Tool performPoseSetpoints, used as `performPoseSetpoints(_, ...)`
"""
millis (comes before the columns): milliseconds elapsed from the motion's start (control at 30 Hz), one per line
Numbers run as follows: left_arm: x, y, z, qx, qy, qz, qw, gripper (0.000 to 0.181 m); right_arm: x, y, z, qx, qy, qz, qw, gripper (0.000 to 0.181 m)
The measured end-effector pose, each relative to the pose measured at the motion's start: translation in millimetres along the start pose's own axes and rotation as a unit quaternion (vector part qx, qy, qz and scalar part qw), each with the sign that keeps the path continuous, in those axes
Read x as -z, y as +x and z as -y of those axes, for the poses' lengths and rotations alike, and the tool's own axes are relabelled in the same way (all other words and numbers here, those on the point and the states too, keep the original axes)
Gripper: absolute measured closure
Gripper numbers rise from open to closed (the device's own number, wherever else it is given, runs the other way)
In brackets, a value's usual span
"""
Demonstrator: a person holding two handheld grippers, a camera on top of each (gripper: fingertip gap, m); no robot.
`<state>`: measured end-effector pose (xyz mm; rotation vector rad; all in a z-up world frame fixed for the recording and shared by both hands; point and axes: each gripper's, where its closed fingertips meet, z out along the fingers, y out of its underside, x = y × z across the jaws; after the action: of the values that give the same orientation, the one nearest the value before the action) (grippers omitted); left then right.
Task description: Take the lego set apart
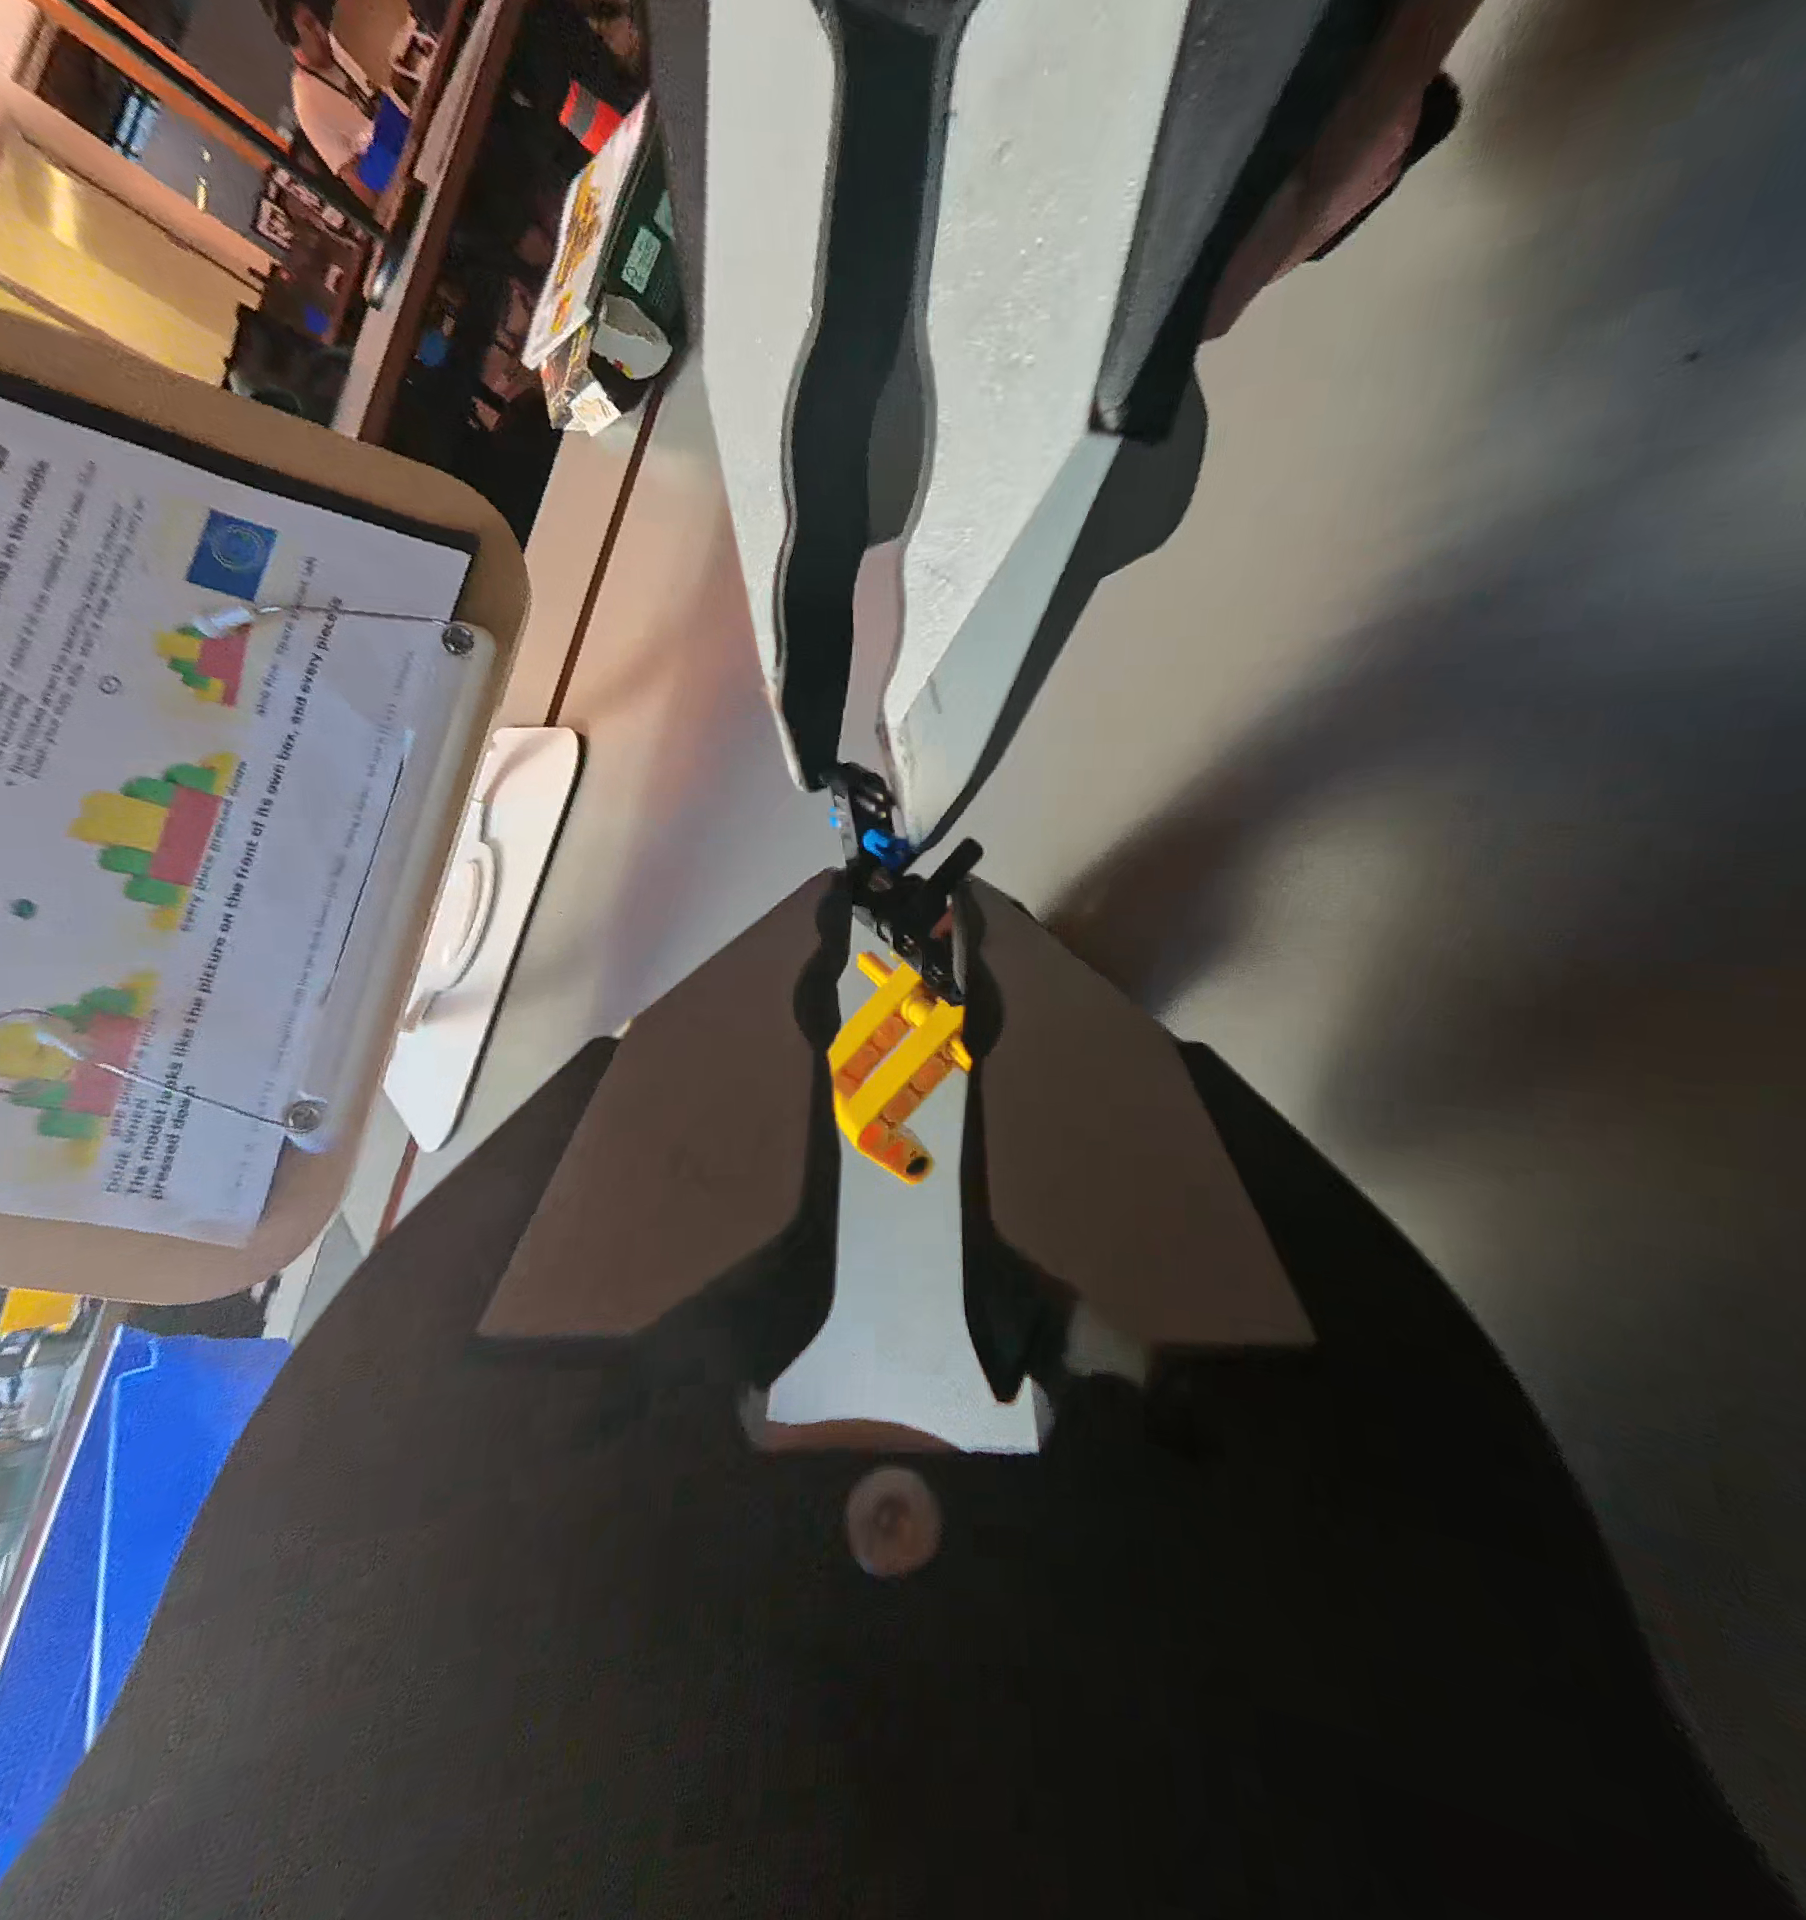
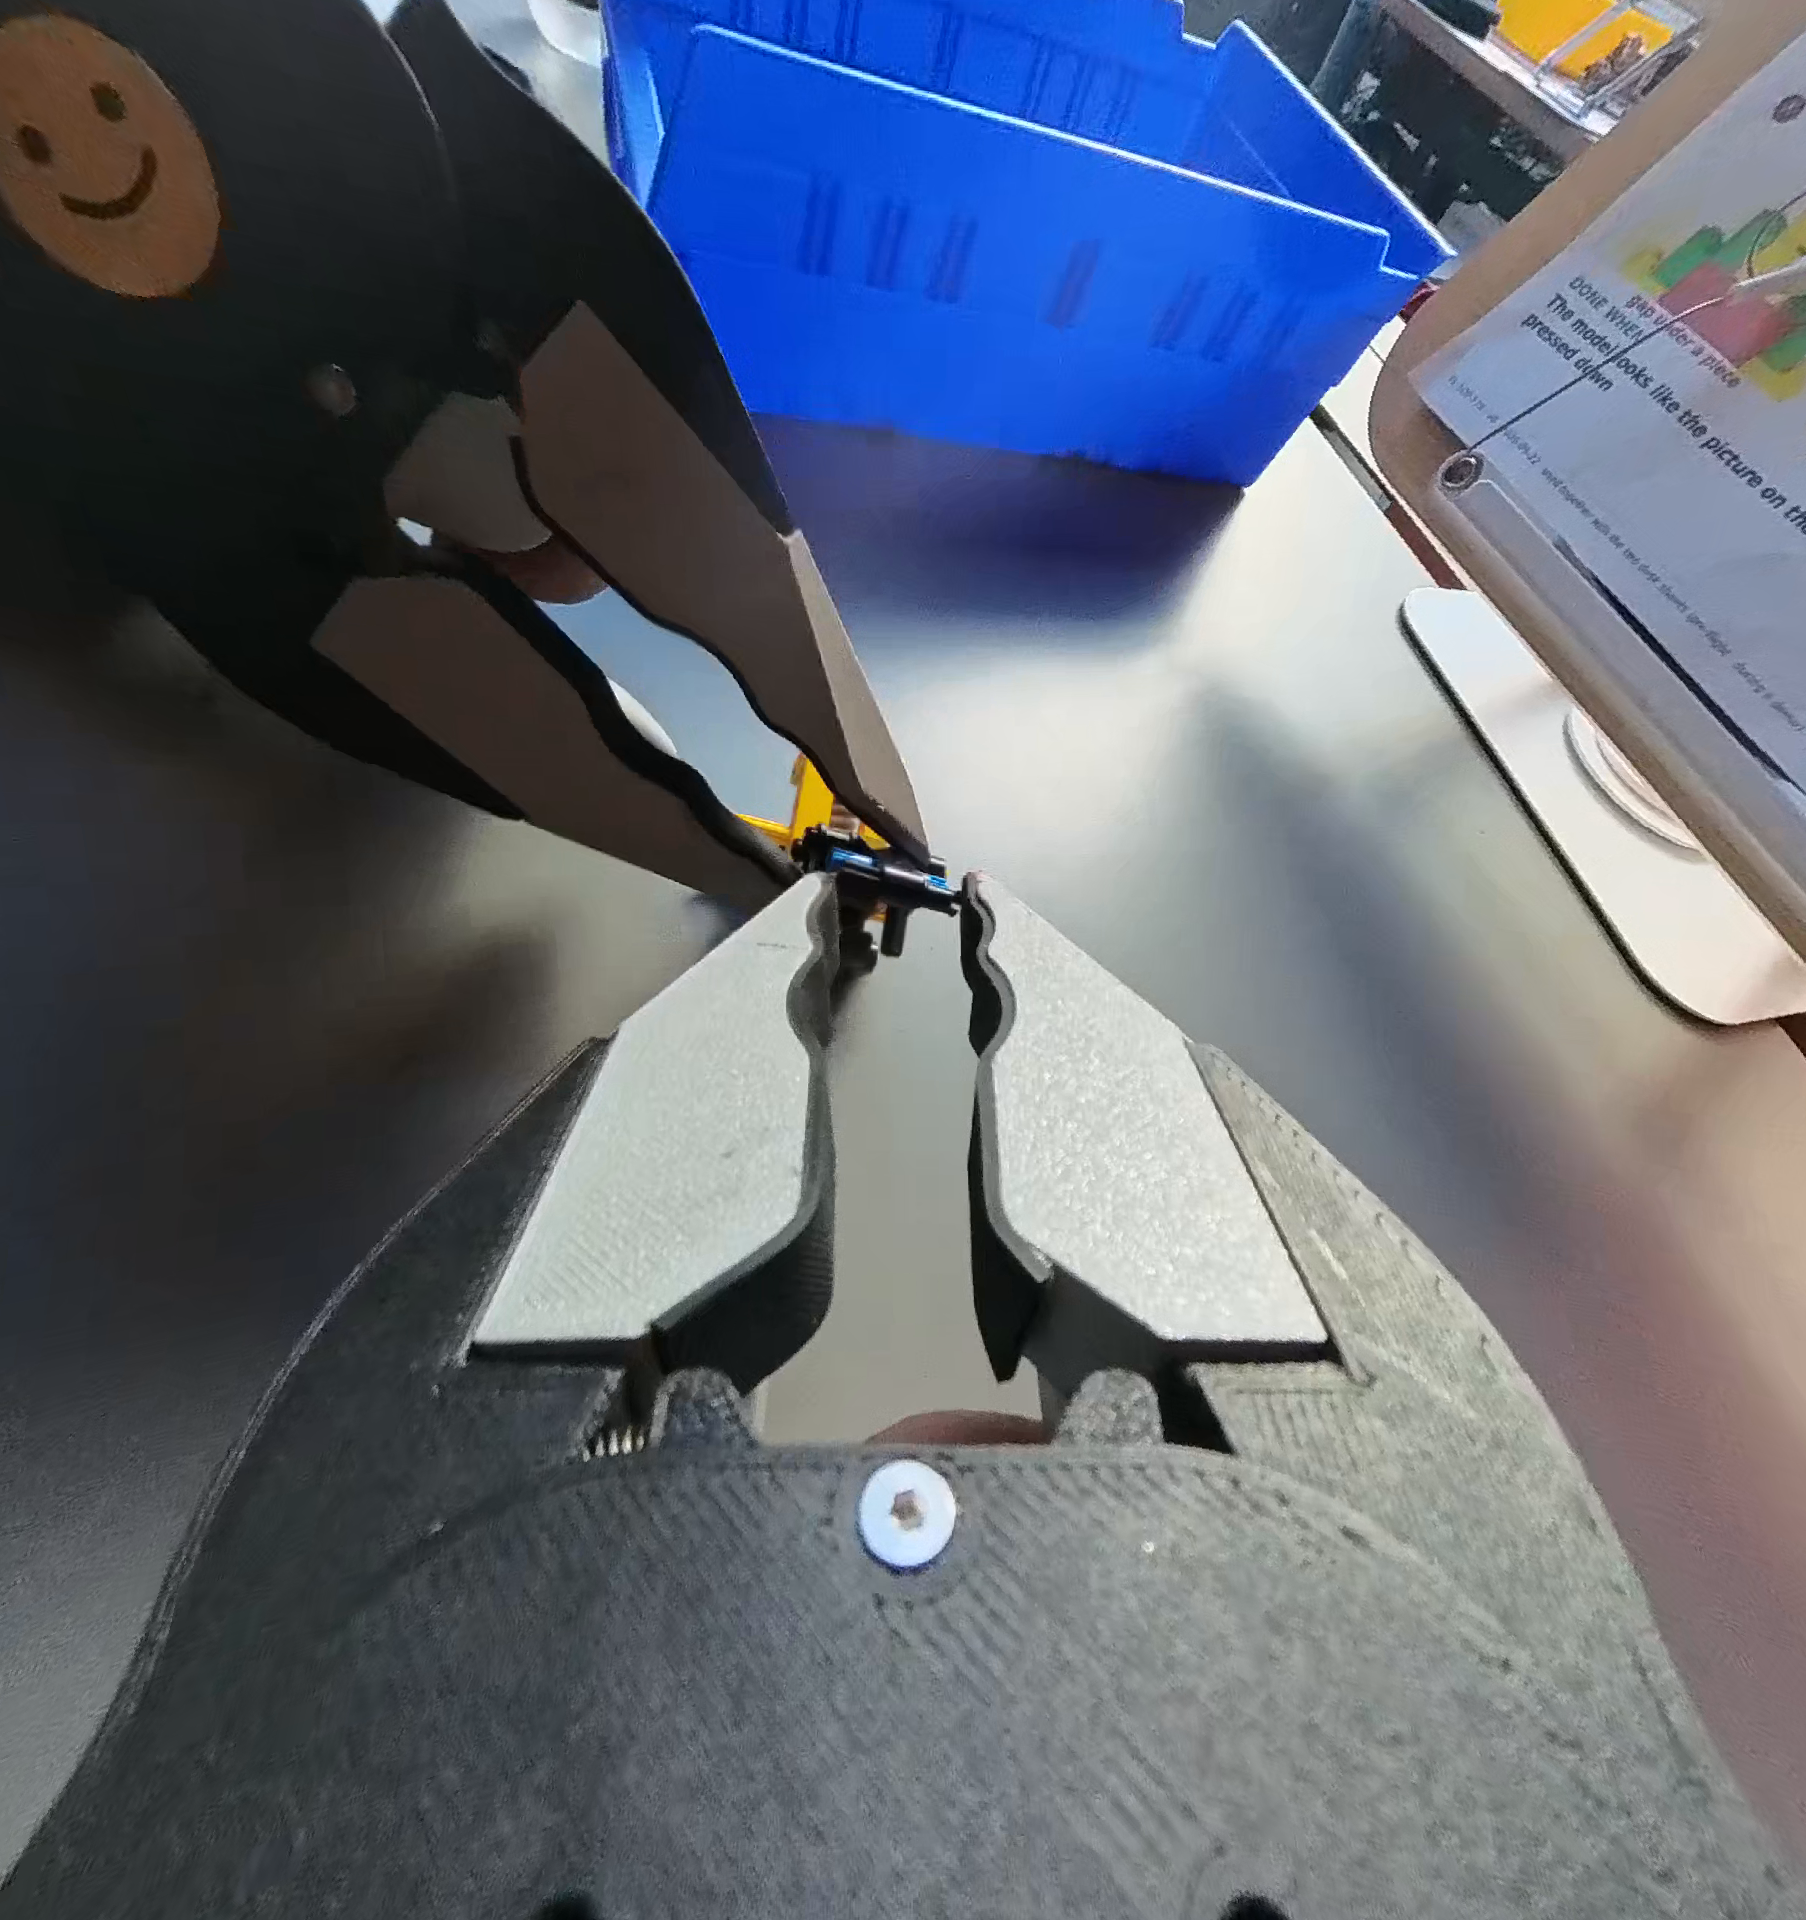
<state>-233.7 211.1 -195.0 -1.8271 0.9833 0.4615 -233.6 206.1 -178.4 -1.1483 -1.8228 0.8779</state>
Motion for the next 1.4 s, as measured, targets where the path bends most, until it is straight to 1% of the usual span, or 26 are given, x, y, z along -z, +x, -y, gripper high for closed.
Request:
performPoseSetpoints(33, 0, 0, 0, -0.001, 0.005, -0.004, 1.0, 0.165, 0, 0, 0, -0.002, 0.003, 0.003, 1.0, 0.161)
performPoseSetpoints(133, 2, 0, 0, -0.003, 0.012, -0.005, 1.0, 0.166, 0, -3, 1, 0.0, 0.012, 0.015, 1.0, 0.156)
performPoseSetpoints(167, 2, 0, -1, -0.012, 0.014, -0.004, 1.0, 0.166, 0, -4, 1, 0.008, 0.011, 0.015, 1.0, 0.158)
performPoseSetpoints(267, 5, 4, 1, -0.009, 0.025, -0.024, 0.999, 0.166, 0, -2, -7, 0.045, -0.013, 0.0, 0.999, 0.159)
performPoseSetpoints(333, 10, 7, 7, 0.03, 0.049, -0.055, 0.997, 0.166, -1, -4, -8, 0.061, -0.017, -0.002, 0.998, 0.159)
performPoseSetpoints(400, 14, 8, 14, 0.083, 0.082, -0.086, 0.989, 0.166, -1, -8, -7, 0.051, -0.014, 0.013, 0.999, 0.161)
performPoseSetpoints(533, 17, 9, 12, 0.125, 0.113, -0.129, 0.977, 0.165, 6, -13, 4, 0.032, 0.027, 0.044, 0.998, 0.166)
performPoseSetpoints(633, 25, 16, 17, 0.111, 0.141, -0.161, 0.971, 0.165, 12, -16, 10, 0.015, 0.045, 0.069, 0.996, 0.164)
performPoseSetpoints(700, 29, 21, 18, 0.097, 0.15, -0.176, 0.968, 0.165, 16, -28, 14, 0.037, 0.059, 0.1, 0.993, 0.167)
performPoseSetpoints(733, 31, 23, 18, 0.09, 0.154, -0.185, 0.966, 0.165, 18, -33, 14, 0.055, 0.06, 0.107, 0.991, 0.168)
performPoseSetpoints(767, 33, 25, 19, 0.086, 0.156, -0.191, 0.965, 0.166, 19, -33, 13, 0.069, 0.056, 0.099, 0.991, 0.172)
performPoseSetpoints(833, 35, 27, 20, 0.087, 0.158, -0.195, 0.964, 0.165, 18, -32, 14, 0.072, 0.053, 0.089, 0.992, 0.173)
performPoseSetpoints(933, 34, 22, 17, 0.099, 0.15, -0.186, 0.966, 0.165, 15, -25, 14, 0.044, 0.043, 0.074, 0.995, 0.175)
performPoseSetpoints(1000, 37, 18, 15, 0.105, 0.15, -0.184, 0.966, 0.165, 14, -25, 14, 0.027, 0.04, 0.075, 0.996, 0.178)
performPoseSetpoints(1033, 38, 14, 13, 0.105, 0.146, -0.179, 0.967, 0.164, 14, -25, 14, 0.022, 0.04, 0.077, 0.996, 0.179)
performPoseSetpoints(1100, 43, 9, 13, 0.112, 0.149, -0.175, 0.967, 0.156, 14, -29, 18, 0.006, 0.046, 0.091, 0.995, 0.18)
performPoseSetpoints(1233, 48, 17, 21, 0.125, 0.157, -0.208, 0.957, 0.16, 16, -32, 19, 0.005, 0.051, 0.104, 0.993, 0.18)
performPoseSetpoints(1267, 51, 18, 23, 0.129, 0.163, -0.218, 0.954, 0.157, 16, -34, 19, 0.003, 0.051, 0.11, 0.993, 0.18)
performPoseSetpoints(1400, 67, 9, 30, 0.196, 0.194, -0.26, 0.926, 0.156, 14, -42, 19, 0.003, 0.046, 0.126, 0.991, 0.18)
